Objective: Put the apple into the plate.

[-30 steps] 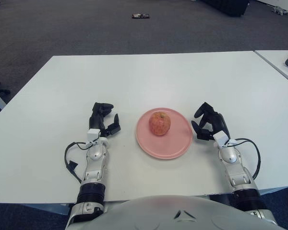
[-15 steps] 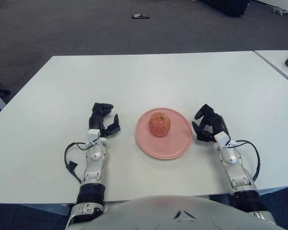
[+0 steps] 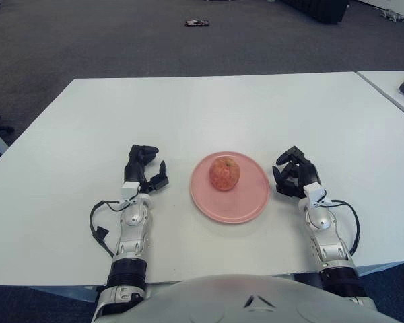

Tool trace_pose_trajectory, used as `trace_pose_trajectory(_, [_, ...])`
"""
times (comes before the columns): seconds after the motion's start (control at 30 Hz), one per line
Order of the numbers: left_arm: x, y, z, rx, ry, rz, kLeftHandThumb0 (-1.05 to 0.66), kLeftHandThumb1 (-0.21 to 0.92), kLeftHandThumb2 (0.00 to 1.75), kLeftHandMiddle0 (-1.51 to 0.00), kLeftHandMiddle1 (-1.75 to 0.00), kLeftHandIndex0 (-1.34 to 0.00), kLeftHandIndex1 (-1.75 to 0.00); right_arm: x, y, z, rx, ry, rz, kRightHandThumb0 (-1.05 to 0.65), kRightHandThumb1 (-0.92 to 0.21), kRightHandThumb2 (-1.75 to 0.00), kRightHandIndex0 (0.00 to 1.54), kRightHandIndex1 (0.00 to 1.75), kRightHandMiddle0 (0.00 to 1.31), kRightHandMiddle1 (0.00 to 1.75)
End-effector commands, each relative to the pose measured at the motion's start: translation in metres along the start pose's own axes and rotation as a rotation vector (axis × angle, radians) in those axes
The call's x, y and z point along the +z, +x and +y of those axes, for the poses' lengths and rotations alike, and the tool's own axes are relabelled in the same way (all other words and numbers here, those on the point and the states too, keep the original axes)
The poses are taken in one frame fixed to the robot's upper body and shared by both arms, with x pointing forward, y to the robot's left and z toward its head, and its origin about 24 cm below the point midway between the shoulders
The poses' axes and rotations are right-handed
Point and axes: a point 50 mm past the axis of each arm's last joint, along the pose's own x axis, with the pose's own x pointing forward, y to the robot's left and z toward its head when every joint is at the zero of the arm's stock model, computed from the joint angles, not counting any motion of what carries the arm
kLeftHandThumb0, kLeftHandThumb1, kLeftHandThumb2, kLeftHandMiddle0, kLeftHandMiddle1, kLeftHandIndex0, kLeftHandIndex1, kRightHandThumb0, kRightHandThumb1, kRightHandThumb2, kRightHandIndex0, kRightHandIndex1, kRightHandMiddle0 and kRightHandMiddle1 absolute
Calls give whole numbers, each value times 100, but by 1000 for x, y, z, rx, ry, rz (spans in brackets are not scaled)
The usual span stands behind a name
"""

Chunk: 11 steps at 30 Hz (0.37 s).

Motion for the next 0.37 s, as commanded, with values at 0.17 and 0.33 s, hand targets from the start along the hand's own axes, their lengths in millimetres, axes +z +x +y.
trace_pose_trajectory(0.17, [-6, -3, 2, -6, 21, 43, -1, 39, 109, -76, -128, -41, -175, -7, -1, -1, -61, 43, 85, -40, -59, -99, 65, 155, 40, 175])
trace_pose_trajectory(0.33, [-5, -3, 3, -5, 21, 42, -1, 38, 111, -76, -130, -41, -175, -10, 0, -1, -75, 41, 99, -40, -58, -99, 65, 154, 40, 175])
